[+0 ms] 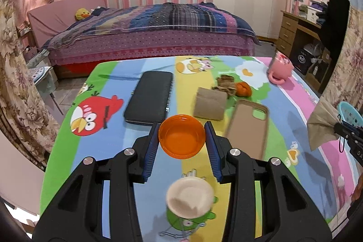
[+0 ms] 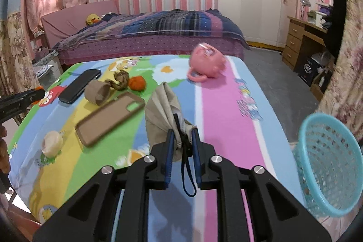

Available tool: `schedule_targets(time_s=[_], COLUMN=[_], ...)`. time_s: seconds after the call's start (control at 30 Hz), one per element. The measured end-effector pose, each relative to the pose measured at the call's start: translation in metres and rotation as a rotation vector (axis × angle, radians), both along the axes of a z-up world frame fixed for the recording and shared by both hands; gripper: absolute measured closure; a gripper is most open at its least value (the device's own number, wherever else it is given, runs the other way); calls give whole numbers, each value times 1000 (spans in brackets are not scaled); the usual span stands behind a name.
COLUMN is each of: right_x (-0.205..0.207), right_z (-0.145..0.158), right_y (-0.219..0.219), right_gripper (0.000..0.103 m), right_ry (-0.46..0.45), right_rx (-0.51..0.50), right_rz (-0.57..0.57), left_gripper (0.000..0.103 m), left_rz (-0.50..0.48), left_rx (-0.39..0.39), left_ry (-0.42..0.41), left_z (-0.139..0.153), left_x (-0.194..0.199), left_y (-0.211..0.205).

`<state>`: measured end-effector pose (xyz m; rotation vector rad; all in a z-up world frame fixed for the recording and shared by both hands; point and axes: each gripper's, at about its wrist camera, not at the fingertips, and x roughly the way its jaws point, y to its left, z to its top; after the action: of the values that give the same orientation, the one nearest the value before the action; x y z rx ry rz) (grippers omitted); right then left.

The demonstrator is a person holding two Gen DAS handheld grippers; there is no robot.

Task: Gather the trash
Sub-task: 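Carry the orange lid and cloth bag with both grippers over the basket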

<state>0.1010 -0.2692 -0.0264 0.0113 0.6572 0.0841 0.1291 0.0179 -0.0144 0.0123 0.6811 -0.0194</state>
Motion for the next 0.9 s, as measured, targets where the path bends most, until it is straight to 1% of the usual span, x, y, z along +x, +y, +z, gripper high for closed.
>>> schedule_targets(time_s=[0.1, 0.2, 0.33, 0.47, 0.53, 0.67, 0.8, 0.83, 0.9], right_x=[-8, -15, -29, -44, -53, -70, -94, -97, -103], right_z=[0, 3, 12, 24, 30, 34, 36, 36, 36], right_y=[-16, -31, -57, -88, -108, -146, -189, -196, -212], right_gripper=[87, 87, 87, 87, 87, 87, 87, 87, 87], right_ry=[-9, -25, -60, -92, -107, -117, -128, -130, -129], right_rx=[9, 21, 13, 13, 12, 2, -3, -1, 1], right_rz=[-25, -51, -99, -160, -201, -277, -374, -388, -423], left_gripper=[64, 64, 64, 64, 64, 64, 64, 64, 64], left_rz=[-22, -41, -93, -196, -252, -357, -442, -472, -507], left_rx=[-21, 7, 12, 23, 7, -38, -53, -61, -67], left_ry=[2, -19, -40, -79, -92, -85, -88, -88, -86], left_z=[4, 12, 21, 32, 36, 37, 35, 33, 31], left_x=[0, 1, 2, 0, -1, 1, -1, -3, -6], left_y=[-8, -25, -56, -106, -131, -185, -238, -256, -277])
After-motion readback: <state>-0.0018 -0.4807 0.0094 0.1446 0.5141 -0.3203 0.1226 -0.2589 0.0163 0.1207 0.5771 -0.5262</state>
